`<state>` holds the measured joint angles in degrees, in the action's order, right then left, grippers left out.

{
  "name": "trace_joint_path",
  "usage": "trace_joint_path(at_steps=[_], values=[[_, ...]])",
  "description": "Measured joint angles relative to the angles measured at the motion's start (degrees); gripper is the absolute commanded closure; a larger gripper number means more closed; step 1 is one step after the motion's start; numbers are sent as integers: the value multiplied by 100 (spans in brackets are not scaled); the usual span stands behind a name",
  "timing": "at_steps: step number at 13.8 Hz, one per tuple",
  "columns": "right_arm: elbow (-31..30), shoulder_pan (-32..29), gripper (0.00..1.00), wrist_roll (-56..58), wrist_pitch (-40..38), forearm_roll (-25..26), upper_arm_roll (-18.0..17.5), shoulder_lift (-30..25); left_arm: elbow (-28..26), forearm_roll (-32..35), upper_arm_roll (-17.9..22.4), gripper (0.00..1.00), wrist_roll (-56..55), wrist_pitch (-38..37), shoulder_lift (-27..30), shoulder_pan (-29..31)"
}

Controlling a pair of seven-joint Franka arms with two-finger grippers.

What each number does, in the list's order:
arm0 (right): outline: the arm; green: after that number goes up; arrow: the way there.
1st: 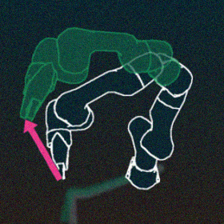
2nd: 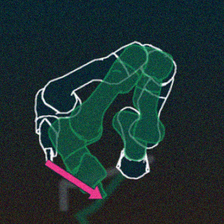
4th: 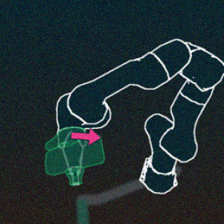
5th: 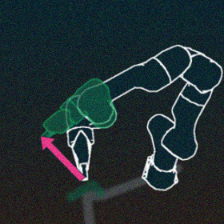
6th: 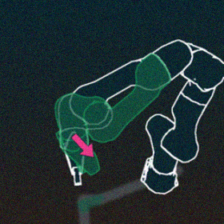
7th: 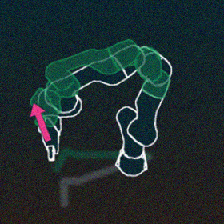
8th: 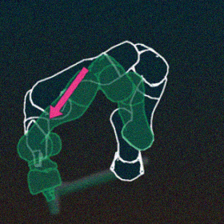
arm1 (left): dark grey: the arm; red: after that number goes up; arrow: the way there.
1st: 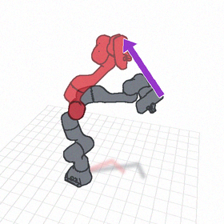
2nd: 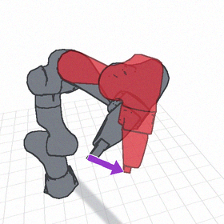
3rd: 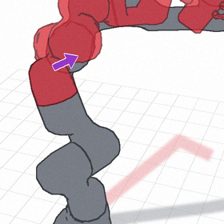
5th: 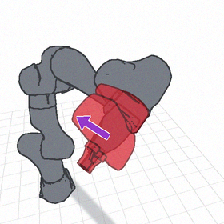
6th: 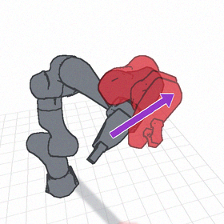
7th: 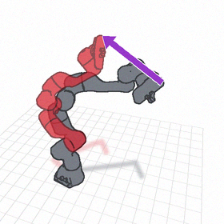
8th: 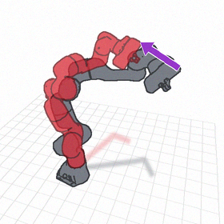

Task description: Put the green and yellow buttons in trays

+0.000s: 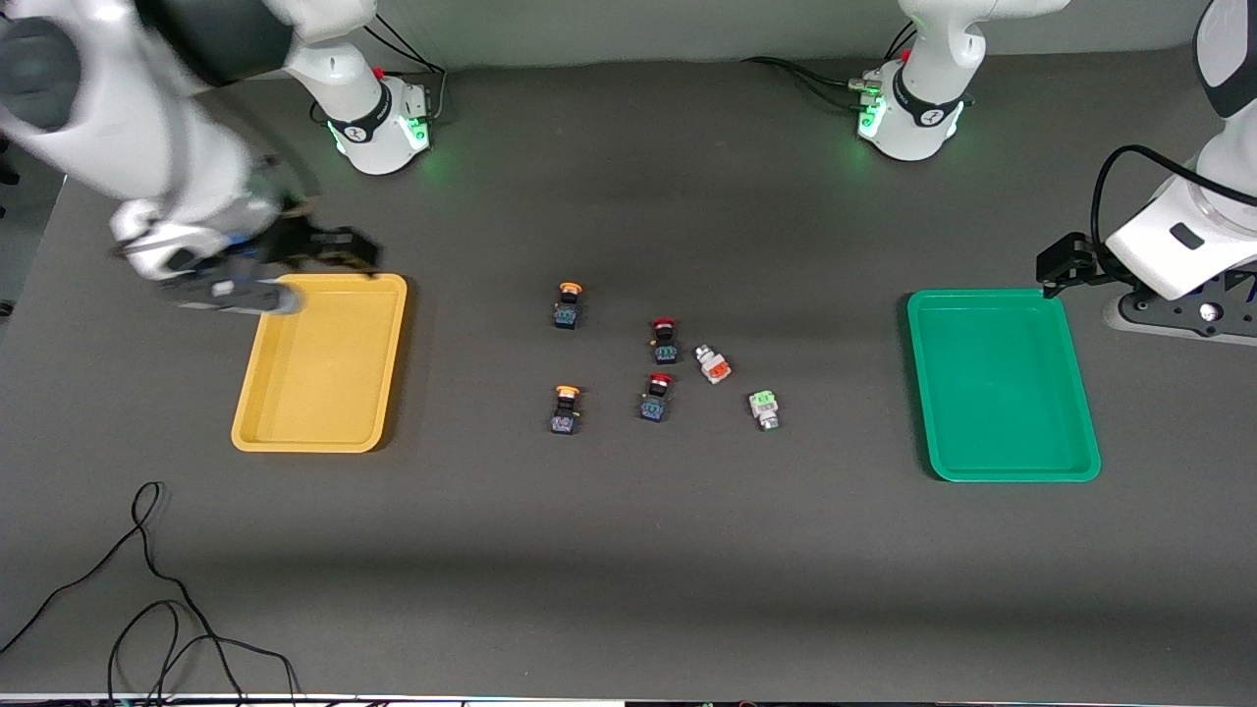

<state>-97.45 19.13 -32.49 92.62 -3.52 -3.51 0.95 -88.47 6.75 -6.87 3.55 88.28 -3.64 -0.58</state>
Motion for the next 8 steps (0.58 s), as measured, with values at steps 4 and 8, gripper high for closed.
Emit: trace_joint_path(at_steps=[4, 8], values=[[-218, 1430, 0, -1377, 544, -7, -18, 225, 0, -2, 5, 0, 0, 0, 0, 0], [-324, 2151, 0, -1923, 774, -8, -16, 377, 1, -3, 5, 0, 0, 0, 0, 0]])
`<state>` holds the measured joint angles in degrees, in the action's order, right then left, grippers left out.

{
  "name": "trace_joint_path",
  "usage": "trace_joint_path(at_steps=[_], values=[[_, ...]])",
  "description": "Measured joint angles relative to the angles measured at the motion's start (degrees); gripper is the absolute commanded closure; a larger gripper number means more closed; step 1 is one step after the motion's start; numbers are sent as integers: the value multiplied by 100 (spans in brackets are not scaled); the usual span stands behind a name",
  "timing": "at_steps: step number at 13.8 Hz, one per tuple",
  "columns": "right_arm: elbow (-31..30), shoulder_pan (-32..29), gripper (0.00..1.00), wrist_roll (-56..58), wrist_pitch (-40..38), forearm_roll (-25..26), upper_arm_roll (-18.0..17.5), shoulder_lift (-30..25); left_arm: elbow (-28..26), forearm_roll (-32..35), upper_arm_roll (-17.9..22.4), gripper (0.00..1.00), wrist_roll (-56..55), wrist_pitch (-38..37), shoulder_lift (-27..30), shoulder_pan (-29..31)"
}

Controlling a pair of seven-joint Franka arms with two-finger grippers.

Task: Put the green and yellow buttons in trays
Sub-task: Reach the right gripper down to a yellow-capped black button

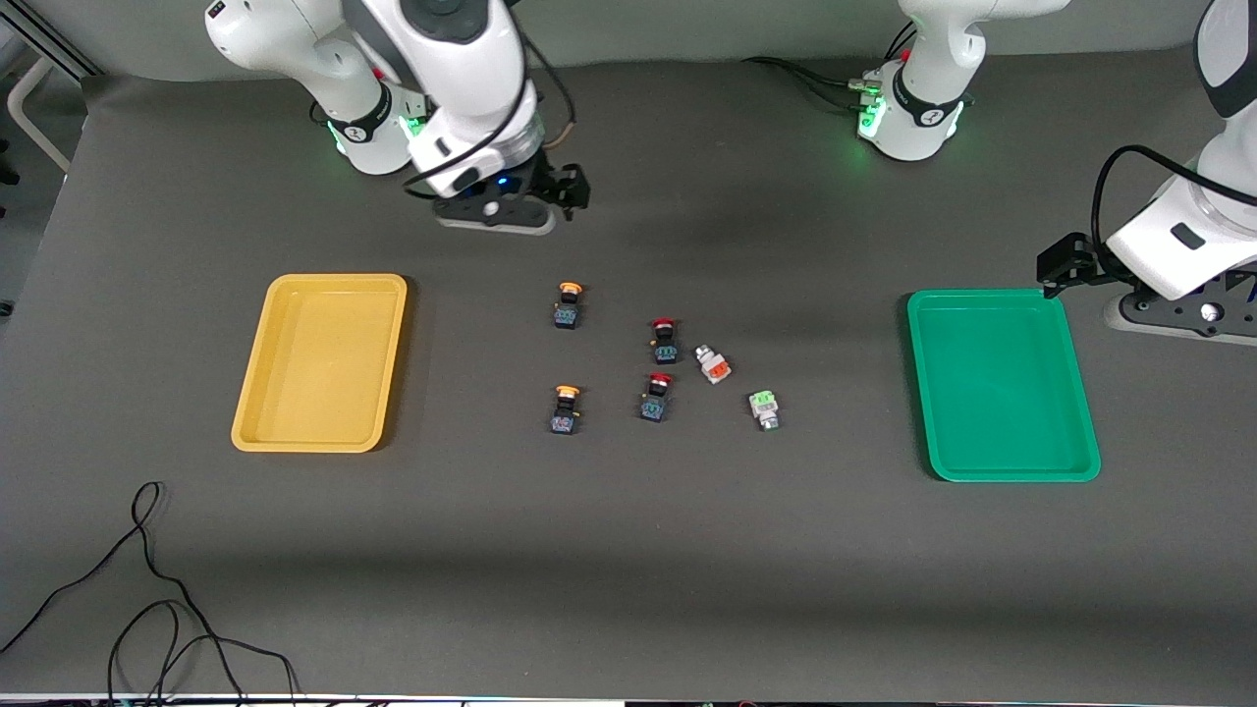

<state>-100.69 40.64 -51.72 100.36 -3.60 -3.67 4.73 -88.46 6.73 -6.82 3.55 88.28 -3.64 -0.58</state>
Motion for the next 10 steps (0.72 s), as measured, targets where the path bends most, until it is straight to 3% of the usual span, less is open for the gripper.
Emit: trace_joint_path(at_steps=[3, 7, 10], values=[[-576, 28, 0, -1, 765, 4, 36, -5, 0, 0, 0, 0, 0, 0, 0, 0], [-2314, 27, 0, 0, 3064, 197, 79, 88, 0, -2, 0, 0, -1, 0, 0, 0], [-2843, 27, 0, 0, 4147, 358, 93, 602, 0, -11, -2, 2, -179, 0, -1, -2]])
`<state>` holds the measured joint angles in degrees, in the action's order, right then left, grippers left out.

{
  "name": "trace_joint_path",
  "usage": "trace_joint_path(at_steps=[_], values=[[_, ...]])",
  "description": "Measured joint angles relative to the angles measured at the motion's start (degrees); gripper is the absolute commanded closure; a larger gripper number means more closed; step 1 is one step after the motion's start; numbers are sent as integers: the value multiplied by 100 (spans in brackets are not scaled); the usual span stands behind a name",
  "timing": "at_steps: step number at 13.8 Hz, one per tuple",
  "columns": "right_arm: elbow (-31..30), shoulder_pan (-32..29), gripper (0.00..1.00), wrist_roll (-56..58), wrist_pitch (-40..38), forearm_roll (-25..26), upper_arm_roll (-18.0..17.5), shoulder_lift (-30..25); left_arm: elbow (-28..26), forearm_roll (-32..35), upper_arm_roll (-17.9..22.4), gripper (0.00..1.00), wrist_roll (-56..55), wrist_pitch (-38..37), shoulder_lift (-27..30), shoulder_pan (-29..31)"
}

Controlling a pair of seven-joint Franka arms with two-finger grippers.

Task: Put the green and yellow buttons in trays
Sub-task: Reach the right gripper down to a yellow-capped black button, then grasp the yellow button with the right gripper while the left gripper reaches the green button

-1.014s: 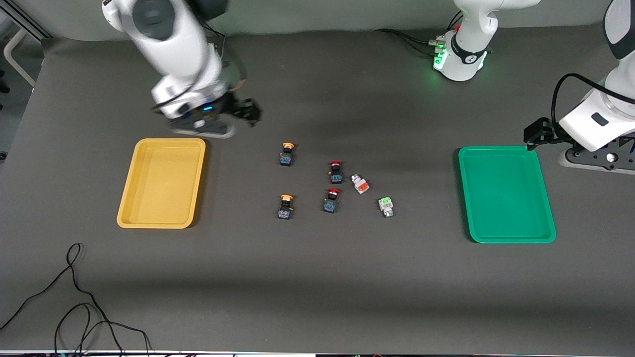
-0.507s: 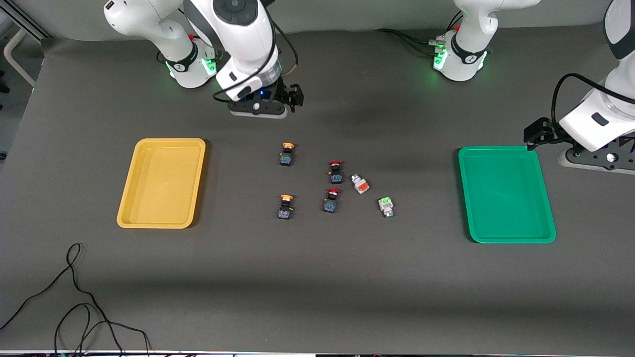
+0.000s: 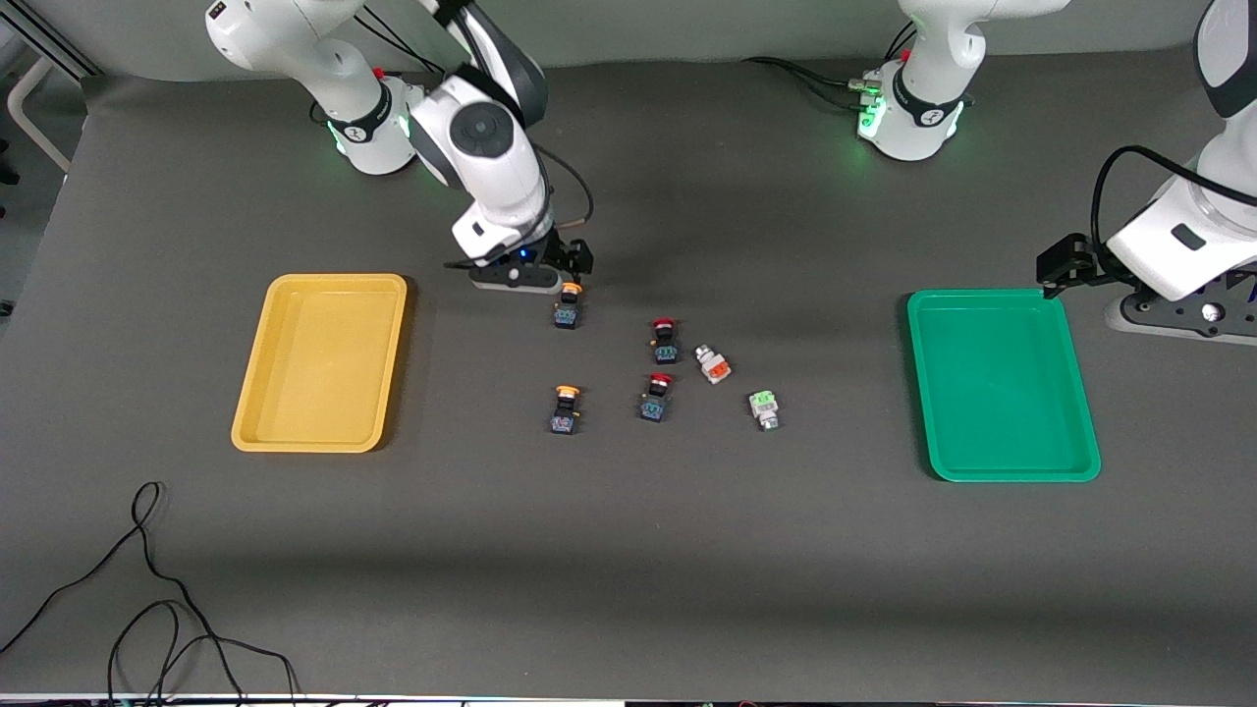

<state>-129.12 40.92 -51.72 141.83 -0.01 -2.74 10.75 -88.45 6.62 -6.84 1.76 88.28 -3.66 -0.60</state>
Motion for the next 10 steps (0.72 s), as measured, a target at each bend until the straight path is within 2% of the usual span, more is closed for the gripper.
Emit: trace_joint_path(at_steps=[2, 3, 6, 7, 9, 10], values=[[-15, 0, 0, 0, 525, 23, 3, 459, 0, -35, -4, 5, -76, -2, -1, -14], [-15, 0, 0, 0, 780, 25, 4, 684, -1, -137, -4, 9, -102, -6, -4, -20], [4, 1, 1, 0, 1295, 35, 44, 1237, -5, -512, -5, 11, -239, -9, -91, -36], [26, 1, 14, 0, 1378, 38, 74, 1361, -8, -636, -11, 10, -448, 7, -175, -53], [81, 1, 54, 2, 1420, 45, 97, 1451, -17, -838, -91, 10, -1088, 250, -464, -190], [120, 2, 64, 2, 1420, 46, 97, 1449, -24, -856, -138, 10, -1383, 467, -657, -331]])
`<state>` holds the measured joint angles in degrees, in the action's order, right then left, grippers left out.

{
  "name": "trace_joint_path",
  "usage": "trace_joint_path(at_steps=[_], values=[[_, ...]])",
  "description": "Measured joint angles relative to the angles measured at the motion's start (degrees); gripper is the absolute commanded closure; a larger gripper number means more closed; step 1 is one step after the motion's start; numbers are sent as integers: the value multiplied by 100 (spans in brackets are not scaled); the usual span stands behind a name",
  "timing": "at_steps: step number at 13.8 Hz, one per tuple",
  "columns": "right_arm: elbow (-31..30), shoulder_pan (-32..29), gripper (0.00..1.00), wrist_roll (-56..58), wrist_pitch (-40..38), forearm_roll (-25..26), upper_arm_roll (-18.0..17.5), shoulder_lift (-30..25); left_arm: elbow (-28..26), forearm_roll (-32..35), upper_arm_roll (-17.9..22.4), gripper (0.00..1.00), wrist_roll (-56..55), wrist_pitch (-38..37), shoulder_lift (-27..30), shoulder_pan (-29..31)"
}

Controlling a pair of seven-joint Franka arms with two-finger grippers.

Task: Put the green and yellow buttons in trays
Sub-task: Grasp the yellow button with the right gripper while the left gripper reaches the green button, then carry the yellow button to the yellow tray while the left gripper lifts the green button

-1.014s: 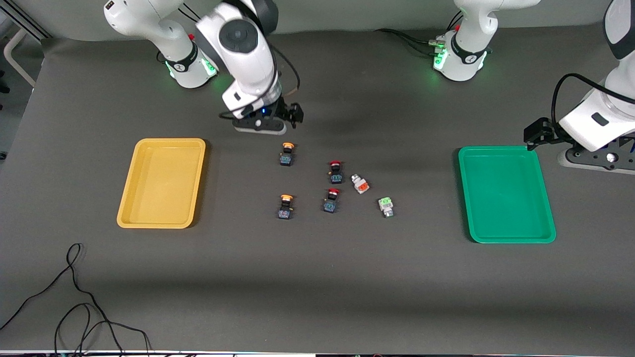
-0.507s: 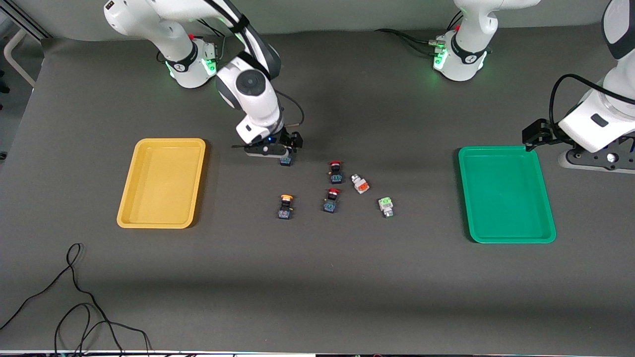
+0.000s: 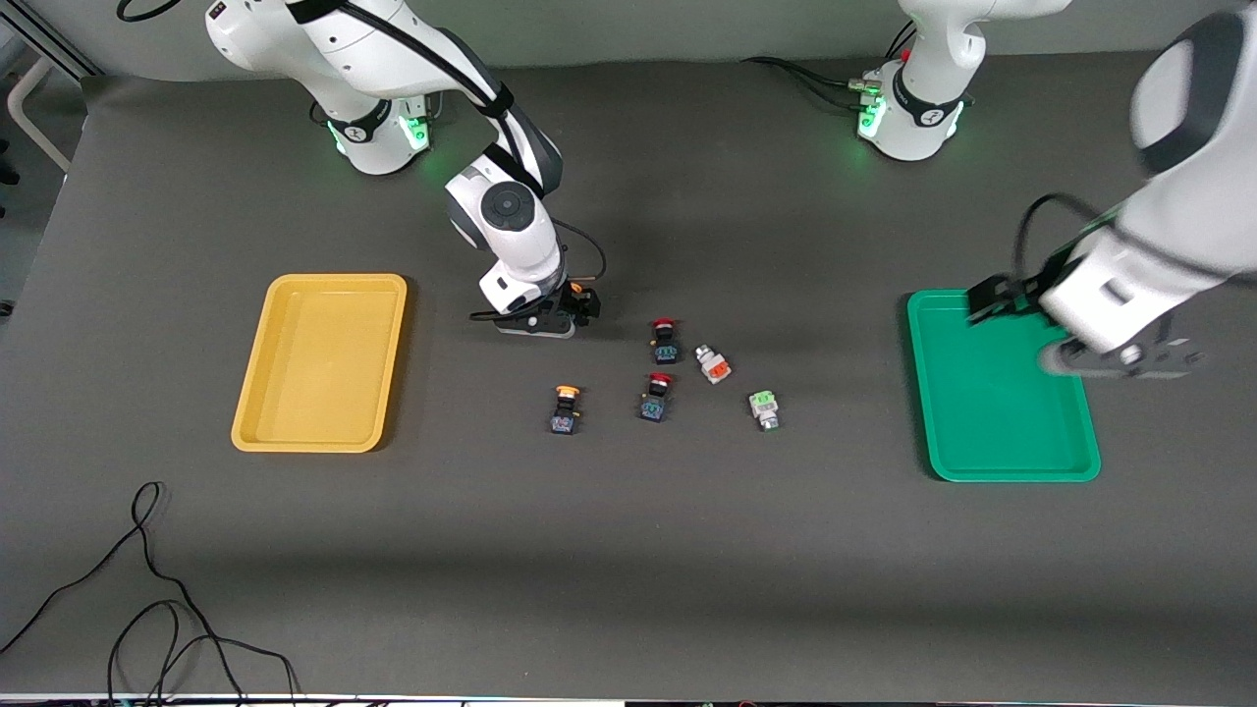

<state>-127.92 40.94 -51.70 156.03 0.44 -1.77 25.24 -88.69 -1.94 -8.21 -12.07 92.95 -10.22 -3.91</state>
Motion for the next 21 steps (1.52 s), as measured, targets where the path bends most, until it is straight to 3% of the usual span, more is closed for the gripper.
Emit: trace_joint_path(at_steps=[1, 7, 9, 13, 15, 17, 19, 20, 21], values=[[41, 0, 70, 0, -2, 0, 0, 0, -8, -1, -32, 9, -360, 221, -221, -182], [282, 0, 71, 1, -383, 15, 5, -23, -21, 7, -68, 9, -2271, 1638, -1735, -1239], [759, -1, 71, 17, -1271, 36, 9, -165, -23, 7, -67, 9, -2506, 2153, -2156, -1304], [2221, -25, 71, 324, -3888, 40, 105, -795, -135, 7, -68, 8, -2554, 3036, -2930, -1404], [2867, -35, 71, 773, -4769, 40, 362, -957, -360, 7, -69, 6, -2578, 3496, -3101, -1474], [3124, -46, 71, 1598, -5034, -34, 891, -1064, -691, 7, -67, 10, -2584, 3857, -3120, -1481], [3113, -76, 71, 2648, -5081, -162, 1643, -1187, -911, 7, -67, 59, -2584, 3980, -3121, -1484], [3085, -103, 71, 3243, -5113, -190, 2031, -1235, -930, 8, -67, 89, -2590, 4008, -3114, -1491], [3012, -121, 71, 3887, -5125, -220, 2427, -1286, -929, 8, -67, 100, -2651, 4009, -3095, -1505]])
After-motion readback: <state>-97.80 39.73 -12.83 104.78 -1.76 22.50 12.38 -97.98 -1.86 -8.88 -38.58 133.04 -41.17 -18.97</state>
